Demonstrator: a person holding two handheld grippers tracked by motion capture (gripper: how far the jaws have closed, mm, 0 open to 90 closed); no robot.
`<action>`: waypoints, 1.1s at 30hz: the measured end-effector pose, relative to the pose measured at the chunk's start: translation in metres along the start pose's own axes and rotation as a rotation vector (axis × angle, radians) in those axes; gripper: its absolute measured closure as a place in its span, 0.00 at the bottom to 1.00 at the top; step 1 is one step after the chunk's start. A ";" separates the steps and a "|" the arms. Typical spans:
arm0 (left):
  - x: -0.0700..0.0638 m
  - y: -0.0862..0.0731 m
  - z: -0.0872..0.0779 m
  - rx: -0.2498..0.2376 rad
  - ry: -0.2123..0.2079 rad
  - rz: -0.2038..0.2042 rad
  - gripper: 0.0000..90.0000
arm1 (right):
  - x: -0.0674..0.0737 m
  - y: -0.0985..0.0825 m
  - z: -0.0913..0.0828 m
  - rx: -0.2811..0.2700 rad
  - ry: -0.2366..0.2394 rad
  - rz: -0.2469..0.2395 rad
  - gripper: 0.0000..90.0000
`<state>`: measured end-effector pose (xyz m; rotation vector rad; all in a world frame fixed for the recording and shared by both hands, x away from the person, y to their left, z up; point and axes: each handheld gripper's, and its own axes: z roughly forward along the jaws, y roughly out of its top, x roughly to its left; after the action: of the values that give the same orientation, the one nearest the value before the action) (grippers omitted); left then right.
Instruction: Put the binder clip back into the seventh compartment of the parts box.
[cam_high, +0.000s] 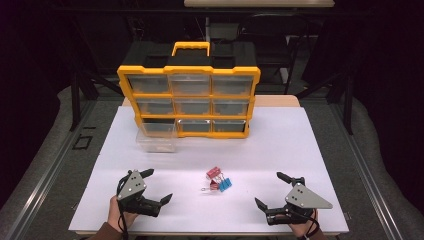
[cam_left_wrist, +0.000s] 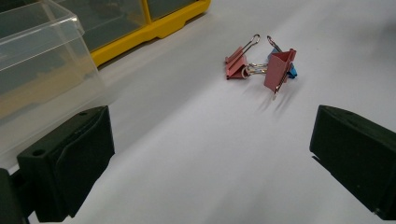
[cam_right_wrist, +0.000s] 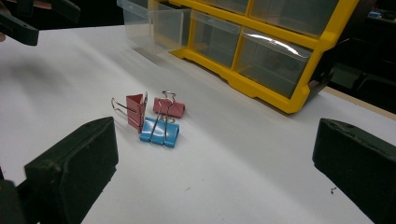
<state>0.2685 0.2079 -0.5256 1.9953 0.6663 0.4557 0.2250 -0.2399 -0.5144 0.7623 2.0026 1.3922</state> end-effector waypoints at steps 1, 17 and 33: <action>0.000 0.001 0.001 0.003 -0.002 0.004 0.00 | 0.000 0.000 0.000 0.002 0.001 0.001 0.00; -0.010 0.018 0.030 0.037 -0.070 0.057 0.00 | -0.001 -0.001 0.002 0.023 0.005 0.001 0.00; -0.021 0.029 0.056 0.085 -0.139 0.094 0.00 | -0.003 -0.002 0.004 0.031 0.007 -0.001 0.00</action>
<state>0.2915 0.1454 -0.5278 2.1236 0.5148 0.3448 0.2293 -0.2404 -0.5174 0.7704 2.0346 1.3675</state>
